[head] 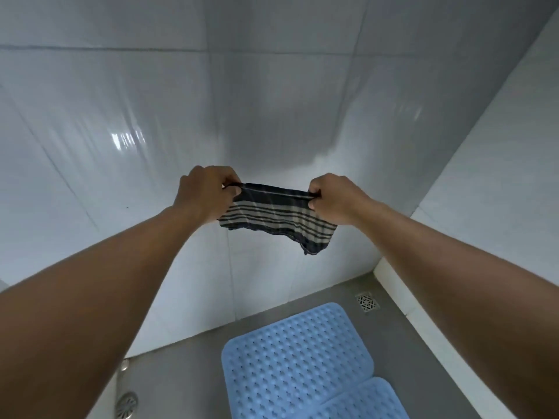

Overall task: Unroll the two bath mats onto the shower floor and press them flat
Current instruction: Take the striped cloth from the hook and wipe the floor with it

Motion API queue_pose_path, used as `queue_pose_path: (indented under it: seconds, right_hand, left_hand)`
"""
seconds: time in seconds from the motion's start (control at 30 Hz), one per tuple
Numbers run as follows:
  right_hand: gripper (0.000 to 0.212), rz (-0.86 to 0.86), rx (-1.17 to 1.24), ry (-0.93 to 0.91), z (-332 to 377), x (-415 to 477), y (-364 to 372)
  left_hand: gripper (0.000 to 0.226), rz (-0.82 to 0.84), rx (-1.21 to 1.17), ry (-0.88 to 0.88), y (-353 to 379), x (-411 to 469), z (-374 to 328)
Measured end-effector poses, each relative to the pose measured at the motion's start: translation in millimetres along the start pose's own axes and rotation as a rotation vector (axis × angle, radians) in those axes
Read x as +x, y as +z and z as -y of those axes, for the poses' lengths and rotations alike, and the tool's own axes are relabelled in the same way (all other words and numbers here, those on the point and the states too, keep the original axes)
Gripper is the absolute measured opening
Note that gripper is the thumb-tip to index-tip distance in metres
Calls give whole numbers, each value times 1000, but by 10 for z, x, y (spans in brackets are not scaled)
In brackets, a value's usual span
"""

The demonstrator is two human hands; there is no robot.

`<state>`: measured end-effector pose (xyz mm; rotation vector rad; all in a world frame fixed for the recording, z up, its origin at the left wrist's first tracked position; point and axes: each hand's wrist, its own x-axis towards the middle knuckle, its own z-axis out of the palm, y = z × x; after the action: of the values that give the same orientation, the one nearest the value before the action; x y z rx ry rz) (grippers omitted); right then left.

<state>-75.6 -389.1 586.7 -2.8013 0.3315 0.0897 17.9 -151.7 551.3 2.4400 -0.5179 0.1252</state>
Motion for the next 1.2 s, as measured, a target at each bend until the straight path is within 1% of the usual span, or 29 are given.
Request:
queue_pose_path:
  seconds: [0.2,0.37,0.47,0.53,0.63,0.73,0.93,1.1,1.2]
  right_hand:
    - [16,-100,19,85,-409,-277,-923]
    - [21,-118,61,119,-838,-610,-1526]
    - [25,-173,91,159,-1087,-809,-1871]
    - [25,-203,102,188,-1231,-914,-2083]
    - [24,-245,129,242,-1432,-1038,-2351]
    - [25,-268,144,302,-1634,-1107,-2583]
    - [21,-328,172,417,-2047,-1154,-2983]
    - [26,-383,192,548,-2360,-1188,-3252]
    - [31,-453,203,611,-2586,-1191,-3377]
  left_hand:
    - [8,106,-29,173,-204,430,-967]
    - [6,210,-43,251,-188,667,-1828]
    - [5,257,-70,288,-182,776,-2350]
    - [4,271,-79,319,-169,857,-2677]
    - [4,295,-57,375,-121,967,-3091]
    - [9,320,-60,436,-36,1115,-3461]
    - [4,384,-113,558,176,1499,-4161]
    - [3,385,-135,662,425,1811,-4721]
    - [4,408,-161,709,628,1951,-5061]
